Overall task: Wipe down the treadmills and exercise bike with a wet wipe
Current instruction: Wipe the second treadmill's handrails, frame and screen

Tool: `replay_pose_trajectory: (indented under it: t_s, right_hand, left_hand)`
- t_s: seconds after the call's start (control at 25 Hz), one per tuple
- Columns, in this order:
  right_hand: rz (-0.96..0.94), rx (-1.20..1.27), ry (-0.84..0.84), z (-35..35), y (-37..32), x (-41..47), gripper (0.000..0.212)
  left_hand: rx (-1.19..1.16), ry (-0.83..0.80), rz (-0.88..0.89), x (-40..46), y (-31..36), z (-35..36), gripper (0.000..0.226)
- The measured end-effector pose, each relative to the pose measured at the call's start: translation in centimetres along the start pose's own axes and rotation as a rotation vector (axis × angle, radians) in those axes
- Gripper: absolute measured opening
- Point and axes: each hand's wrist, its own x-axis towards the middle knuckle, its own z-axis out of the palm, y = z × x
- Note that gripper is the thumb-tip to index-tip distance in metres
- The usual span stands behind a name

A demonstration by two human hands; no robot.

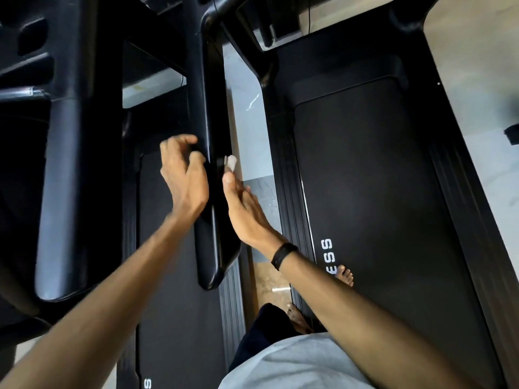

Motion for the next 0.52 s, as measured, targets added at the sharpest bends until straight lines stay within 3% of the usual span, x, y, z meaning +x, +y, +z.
replay_pose_trajectory:
  t_s: [0.16,0.24,0.32,0.44,0.52]
  right_hand:
    - [0.103,0.012,-0.072,-0.5,1.3,0.3,0.084]
    - [0.004,0.048,-0.095,-0.4,0.6,0.3,0.073]
    - [0.053,0.021,-0.091,-0.4,0.2,1.7,0.065]
    - [0.205,-0.076,-0.113,-0.8,0.9,2.9,0.077]
    - [0.056,-0.149,-0.087,-0.5,0.8,2.0,0.078]
  left_hand:
    - [0.058,-0.165,0.136,3.8,-0.1,1.8,0.043]
    - [0.039,-0.21,0.1,4.4,-0.5,2.2,0.045]
    - [0.05,-0.191,0.107,4.7,-0.8,2.3,0.045]
    - [0.072,-0.153,0.171,4.4,-1.1,2.3,0.045]
    - [0.086,-0.165,0.144,4.5,-1.3,2.5,0.044]
